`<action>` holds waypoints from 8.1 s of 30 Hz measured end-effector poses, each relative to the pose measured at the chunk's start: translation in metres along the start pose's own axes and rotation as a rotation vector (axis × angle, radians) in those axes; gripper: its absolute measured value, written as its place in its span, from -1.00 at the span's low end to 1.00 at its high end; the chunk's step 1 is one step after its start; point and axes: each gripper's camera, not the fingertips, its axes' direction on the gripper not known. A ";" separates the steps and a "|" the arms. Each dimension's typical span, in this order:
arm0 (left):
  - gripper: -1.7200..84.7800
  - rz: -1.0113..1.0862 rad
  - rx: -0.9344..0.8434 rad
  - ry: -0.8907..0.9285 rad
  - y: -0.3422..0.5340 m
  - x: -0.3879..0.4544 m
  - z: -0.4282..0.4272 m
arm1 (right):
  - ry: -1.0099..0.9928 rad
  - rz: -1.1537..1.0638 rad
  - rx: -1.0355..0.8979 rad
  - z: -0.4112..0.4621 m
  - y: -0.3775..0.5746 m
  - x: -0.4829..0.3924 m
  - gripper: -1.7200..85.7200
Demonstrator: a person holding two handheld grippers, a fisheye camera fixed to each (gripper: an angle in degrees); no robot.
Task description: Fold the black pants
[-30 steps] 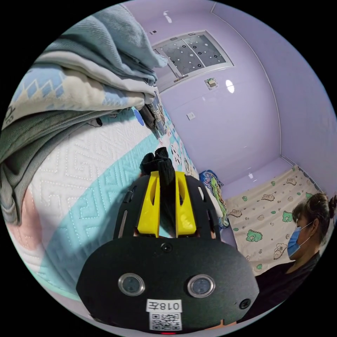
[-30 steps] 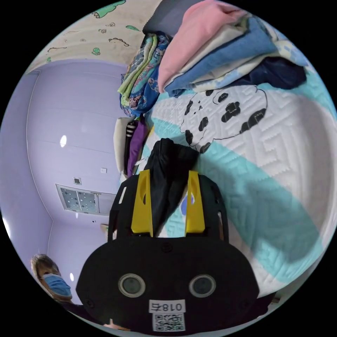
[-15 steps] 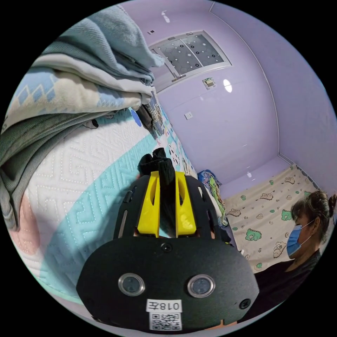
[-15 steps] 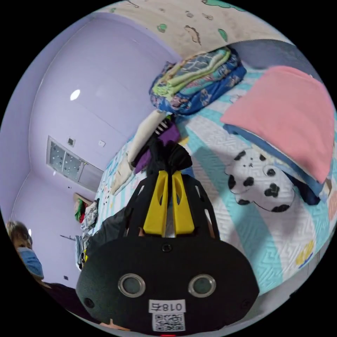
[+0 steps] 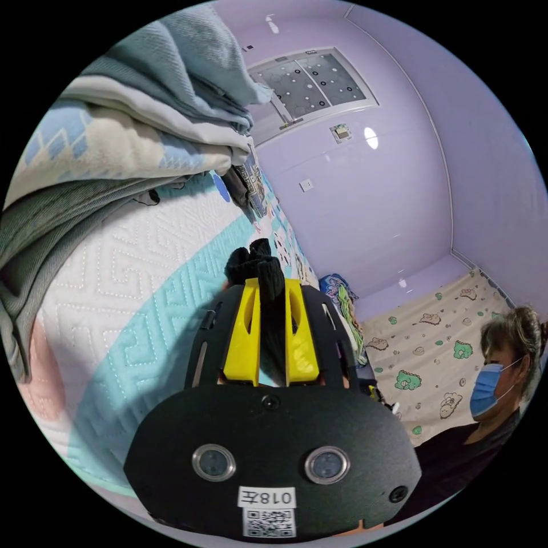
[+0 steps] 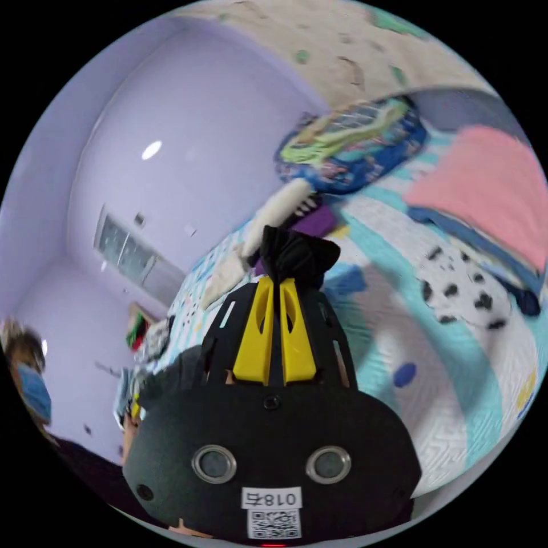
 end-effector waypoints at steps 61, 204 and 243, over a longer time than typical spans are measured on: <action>-0.81 -0.004 -0.013 0.008 -0.191 0.021 -0.140 | 0.050 -0.765 -0.864 0.345 -0.012 -0.274 -0.83; -0.84 0.239 -0.599 -0.113 -0.378 0.447 0.024 | -0.257 -0.203 -0.792 0.274 -0.006 -0.006 -0.78; -0.82 0.182 -1.035 0.102 -0.219 0.265 0.058 | -0.552 -0.017 -0.887 0.207 0.043 -0.019 -0.82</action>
